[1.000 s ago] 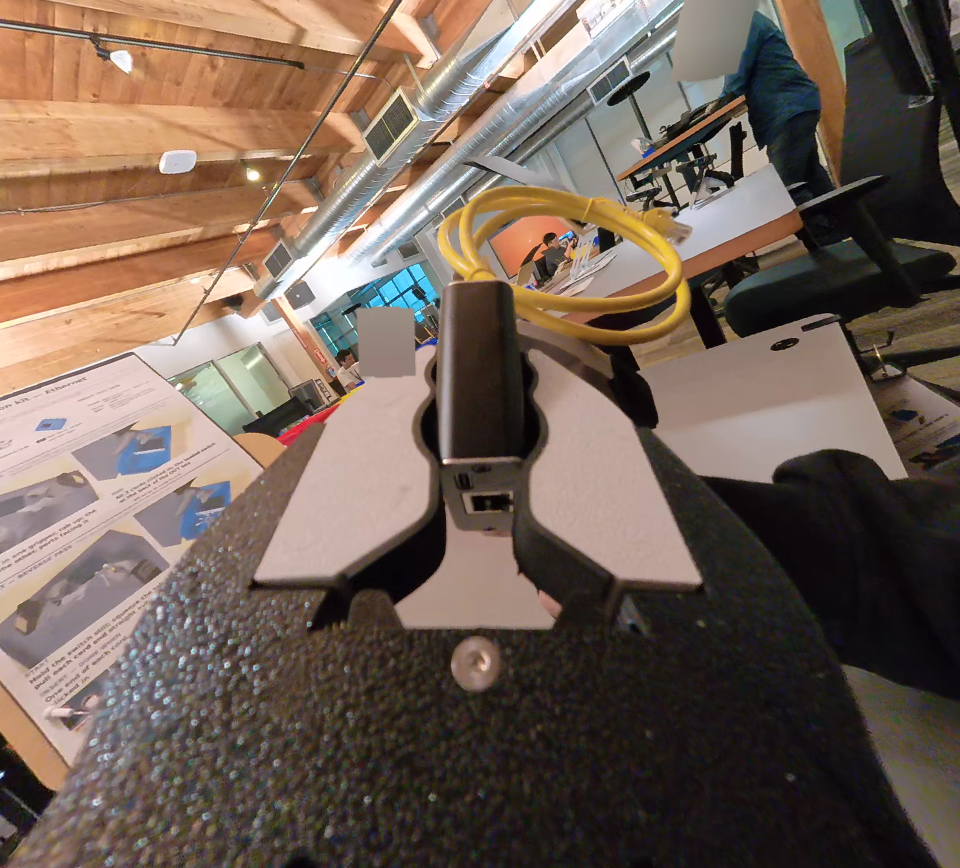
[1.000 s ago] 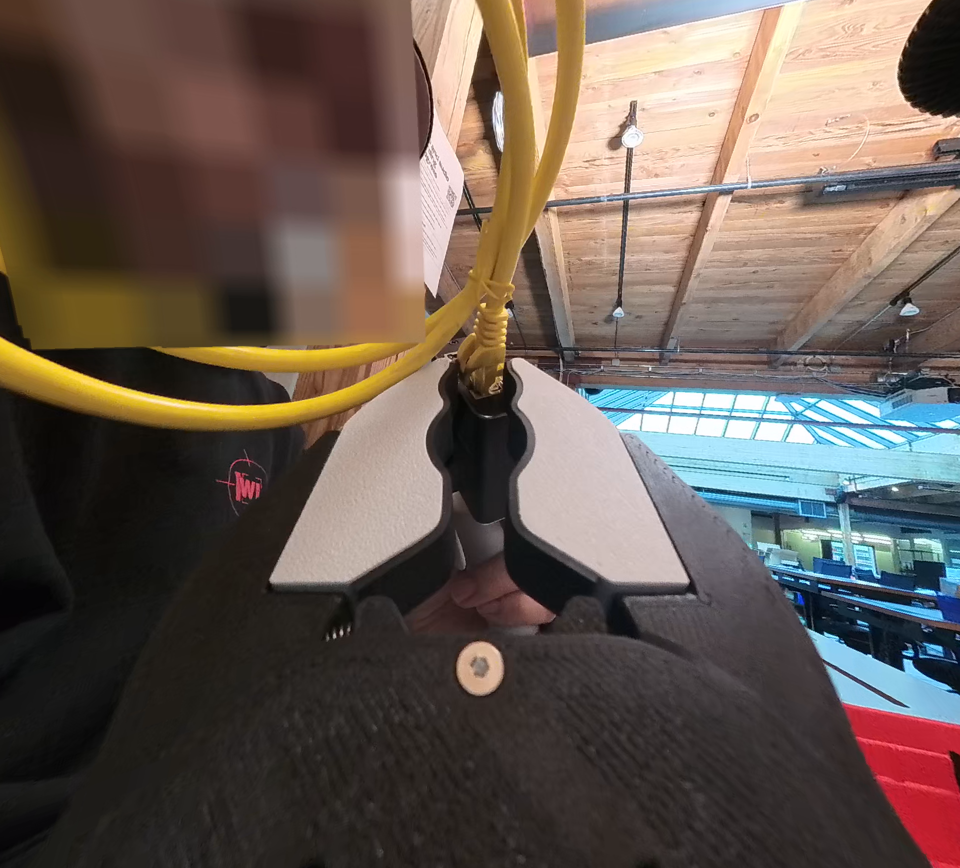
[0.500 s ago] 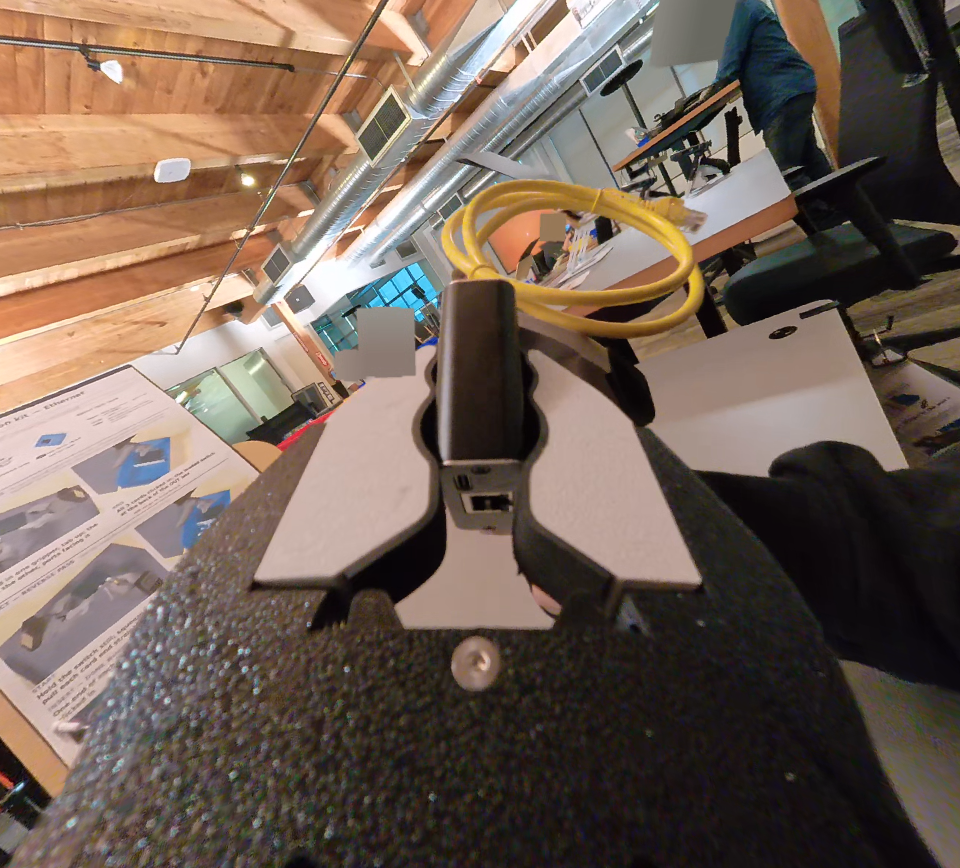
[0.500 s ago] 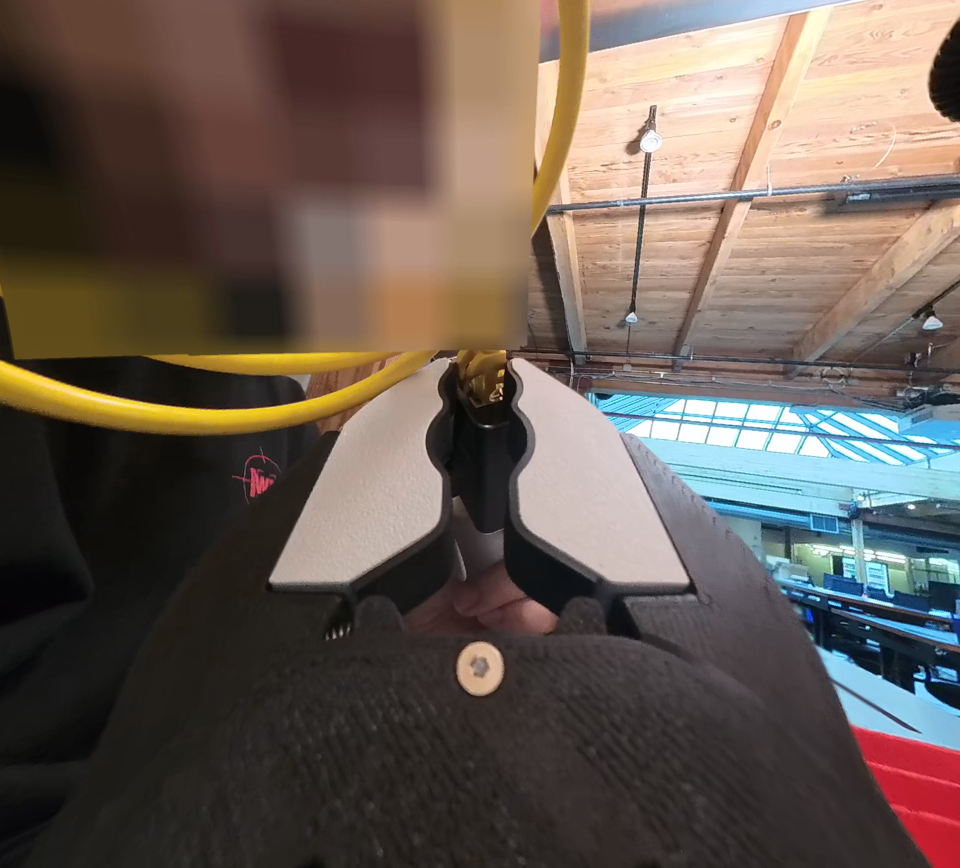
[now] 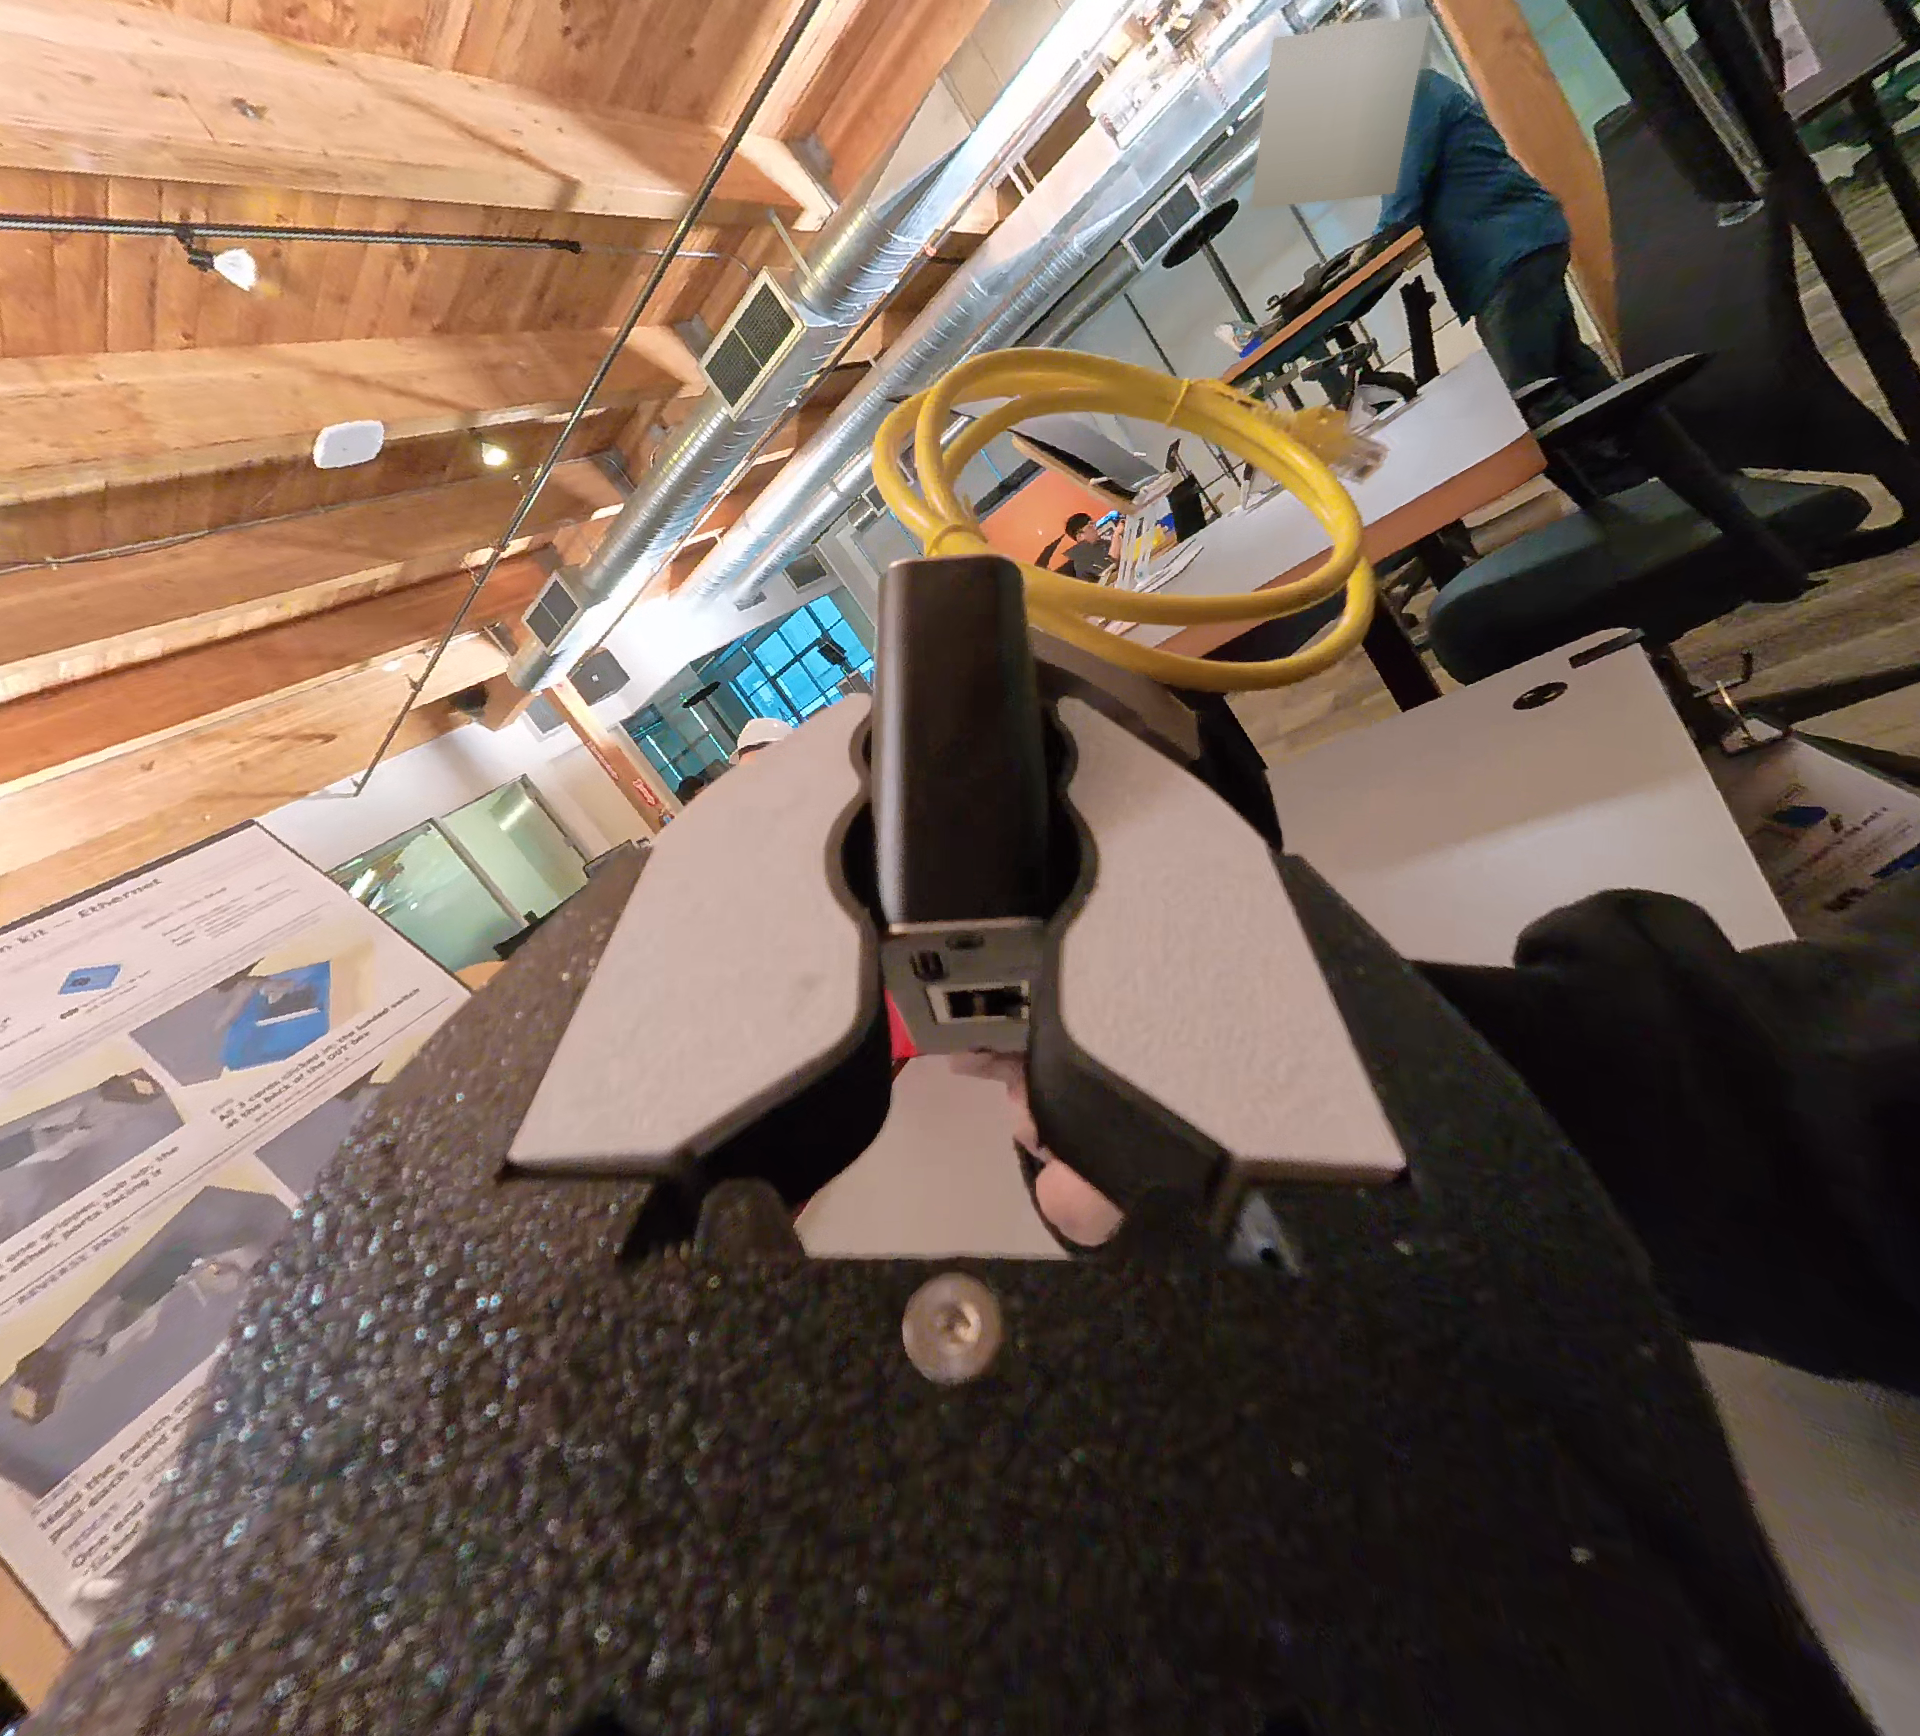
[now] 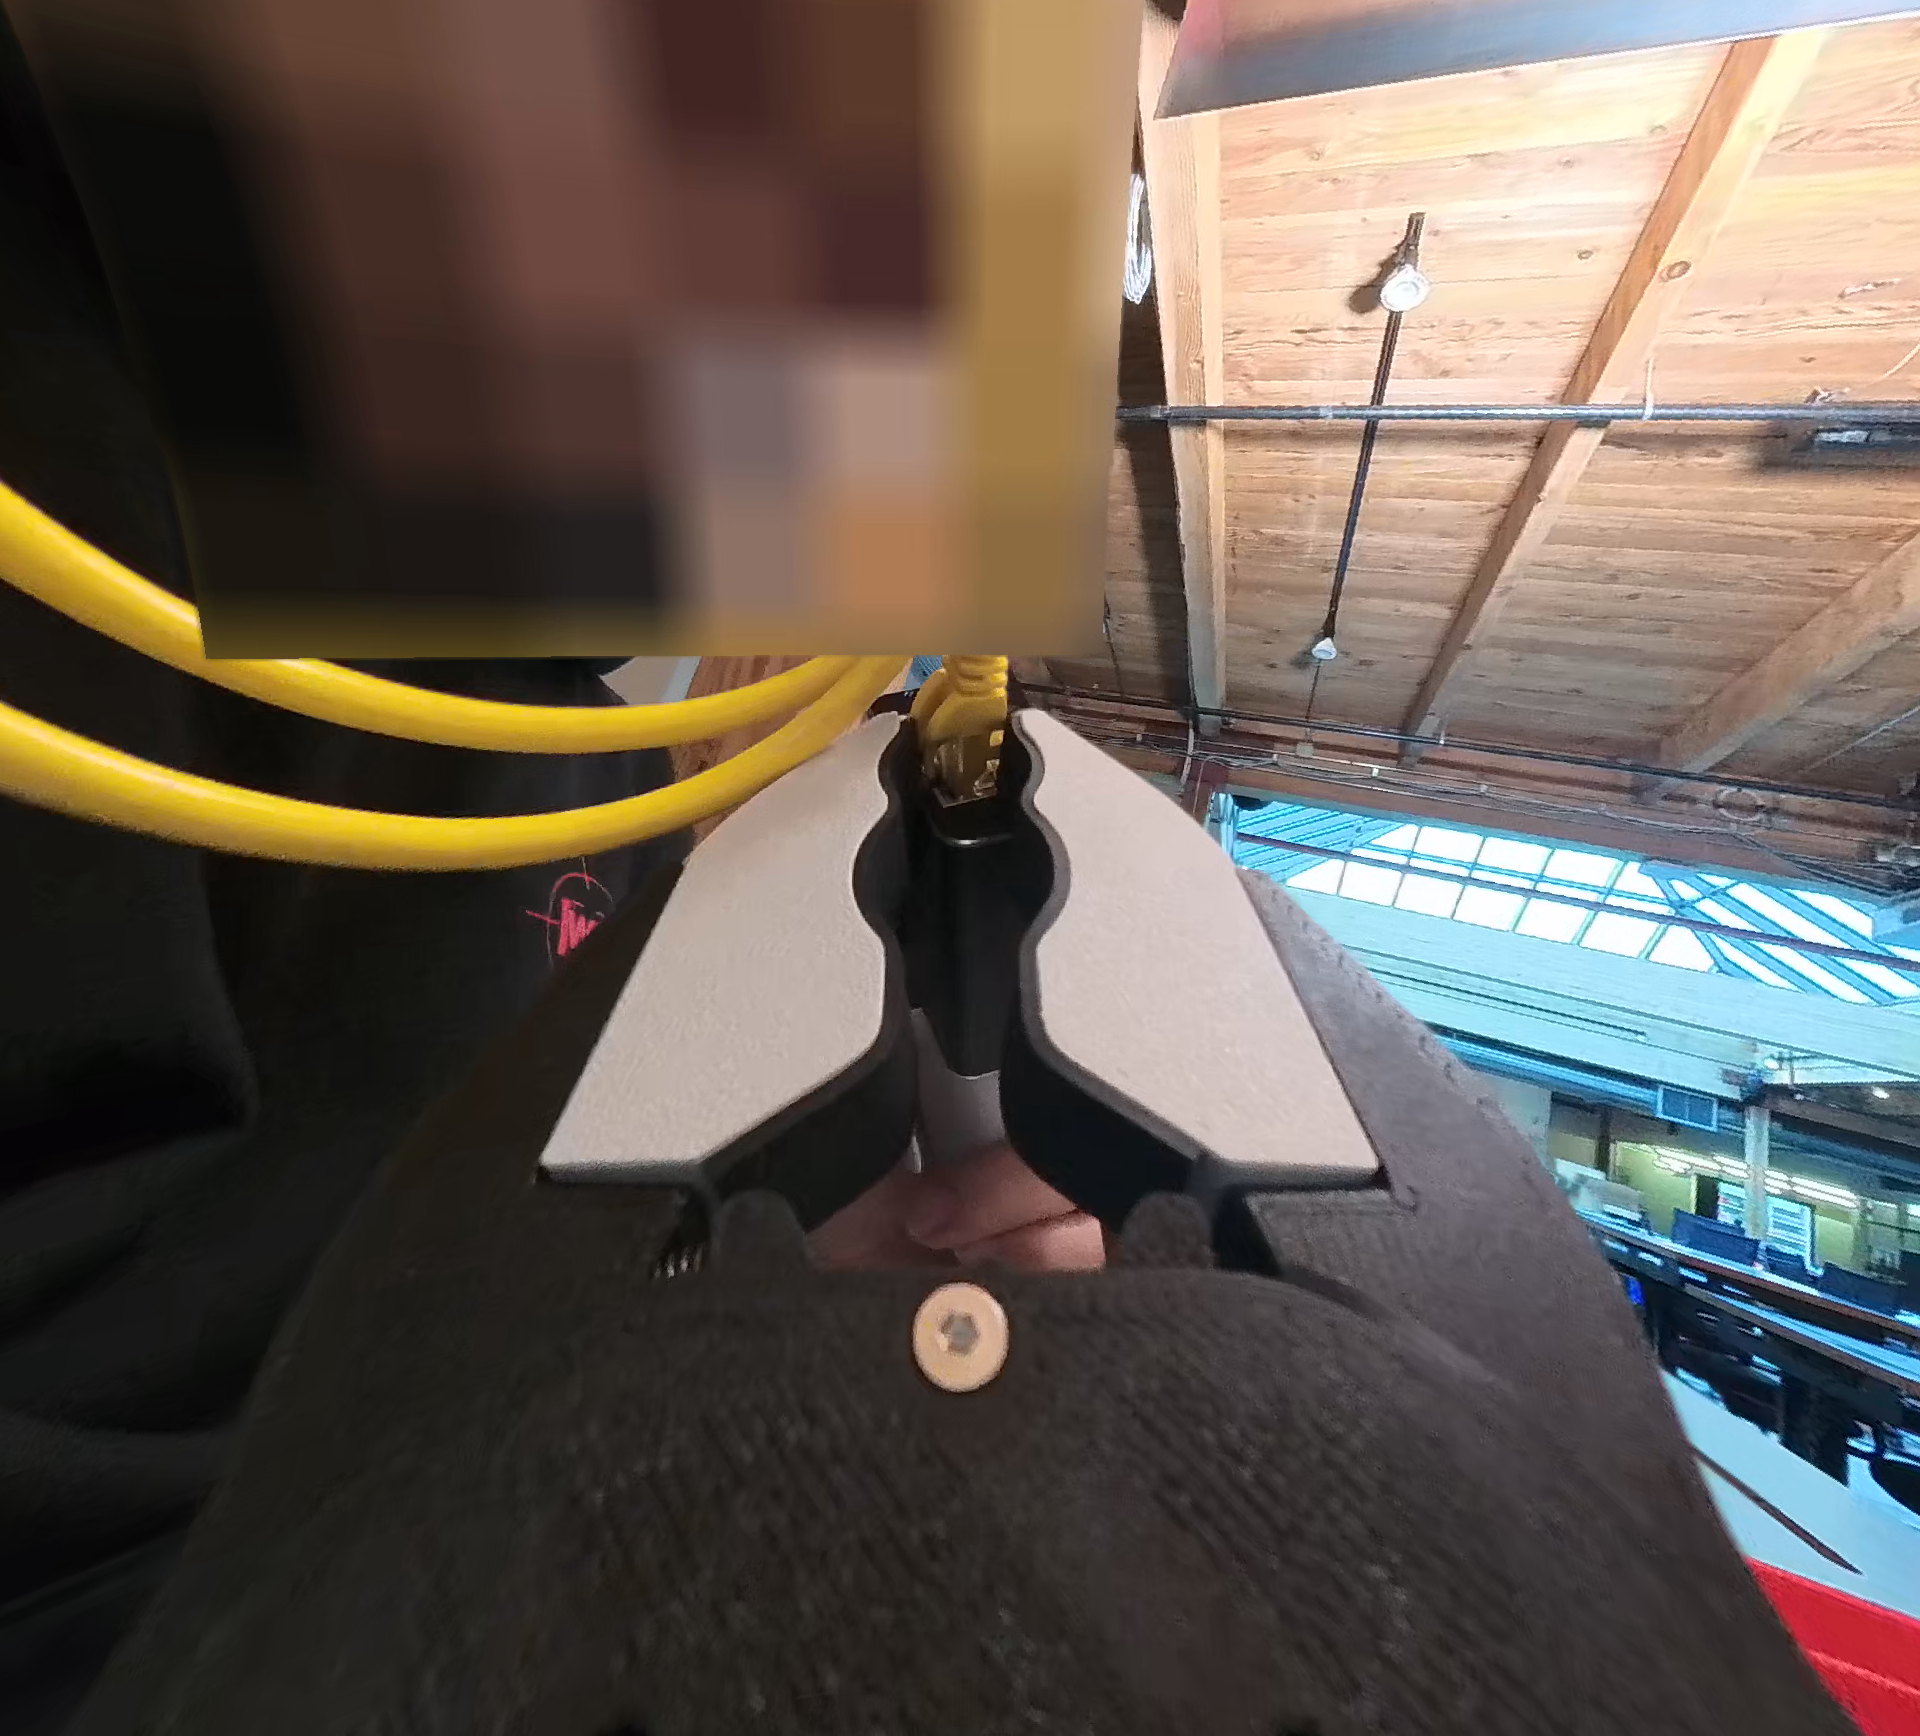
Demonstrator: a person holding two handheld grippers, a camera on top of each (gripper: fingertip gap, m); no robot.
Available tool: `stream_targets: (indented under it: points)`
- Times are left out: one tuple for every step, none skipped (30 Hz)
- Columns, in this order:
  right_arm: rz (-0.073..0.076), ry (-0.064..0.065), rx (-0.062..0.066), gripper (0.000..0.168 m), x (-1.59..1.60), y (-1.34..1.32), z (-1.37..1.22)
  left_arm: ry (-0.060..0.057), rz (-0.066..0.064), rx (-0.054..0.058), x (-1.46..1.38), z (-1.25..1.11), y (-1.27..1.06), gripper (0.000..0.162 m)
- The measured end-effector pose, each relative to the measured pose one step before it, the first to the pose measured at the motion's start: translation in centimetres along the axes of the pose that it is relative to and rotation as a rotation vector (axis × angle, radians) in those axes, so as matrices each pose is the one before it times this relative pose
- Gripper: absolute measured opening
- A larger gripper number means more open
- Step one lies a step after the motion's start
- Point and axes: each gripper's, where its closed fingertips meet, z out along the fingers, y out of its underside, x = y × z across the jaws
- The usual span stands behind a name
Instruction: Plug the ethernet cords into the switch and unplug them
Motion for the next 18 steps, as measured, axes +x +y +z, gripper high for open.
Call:
stream_targets:
  points:
    - [0.0010, -0.0014, -0.0018, 0.015, 0.006, -0.024, -0.010, 0.0013, -0.0052, 0.0026, 0.042, 0.031, -0.020, 0.027]
    - [-0.0002, -0.0031, -0.0057, 0.015, 0.004, -0.006, 0.012, 0.0017, -0.0082, 0.0030, 0.007, 0.021, -0.011, 0.027]
    - [0.0000, 0.0030, -0.0069, 0.015, 0.078, 0.015, 0.009, -0.0011, -0.0082, 0.0030, -0.044, -0.007, 0.027, 0.027]
    - [-0.0016, -0.0006, -0.0072, 0.015, 0.003, 0.012, 0.044, 0.0005, -0.0082, 0.0064, -0.001, -0.018, -0.011, 0.027]
    - [-0.0021, 0.0038, -0.0049, 0.015, 0.051, -0.010, 0.030, -0.0022, -0.0122, 0.0036, -0.051, -0.001, 0.006, 0.027]
    - [0.0010, 0.0043, -0.0031, 0.015, 0.074, 0.000, 0.043, 0.0025, -0.0134, 0.0051, 0.003, -0.005, -0.037, 0.027]
    - [0.0034, -0.0049, -0.0030, 0.015, 0.021, 0.017, -0.014, -0.0045, -0.0117, -0.0015, -0.081, -0.001, 0.070, 0.027]
    - [-0.0003, 0.0178, 0.0014, 0.015, 0.278, 0.011, -0.012, -0.0051, -0.0120, -0.0041, -0.127, -0.009, 0.108, 0.027]
    - [0.0094, -0.0115, -0.0020, 0.015, -0.035, 0.049, -0.034, 0.0010, -0.0096, 0.0013, -0.028, -0.012, 0.044, 0.027]
    - [-0.0048, 0.0099, 0.0012, 0.015, 0.123, -0.007, 0.002, 0.0002, -0.0060, 0.0010, -0.017, -0.008, 0.020, 0.027]
    - [0.0080, -0.0110, -0.0036, 0.015, -0.102, 0.026, 0.031, 0.0008, -0.0042, 0.0024, 0.028, -0.009, -0.035, 0.027]
    - [-0.0033, 0.0070, -0.0009, 0.015, 0.107, -0.043, 0.017, -0.0073, -0.0062, -0.0045, -0.091, 0.018, 0.056, 0.027]
    - [0.0031, 0.0078, -0.0046, 0.014, 0.128, -0.008, -0.002, -0.0021, -0.0110, -0.0017, -0.044, 0.029, 0.047, 0.027]
    - [0.0062, -0.0051, -0.0088, 0.015, 0.011, 0.022, -0.079, -0.0045, -0.0073, -0.0027, -0.048, 0.027, 0.117, 0.027]
    - [-0.0070, 0.0151, -0.0038, 0.015, 0.191, -0.003, -0.071, -0.0069, -0.0036, -0.0057, -0.106, 0.019, 0.173, 0.027]
    - [0.0054, -0.0046, -0.0030, 0.015, -0.054, 0.032, -0.087, 0.0073, -0.0078, 0.0011, 0.084, 0.020, 0.053, 0.027]
    - [-0.0053, 0.0058, 0.0049, 0.015, 0.008, -0.039, -0.046, 0.0059, -0.0106, -0.0019, 0.059, 0.019, 0.041, 0.027]
    - [0.0035, 0.0011, 0.0019, 0.015, -0.039, -0.002, -0.026, 0.0013, -0.0042, -0.0039, 0.024, 0.002, 0.028, 0.027]
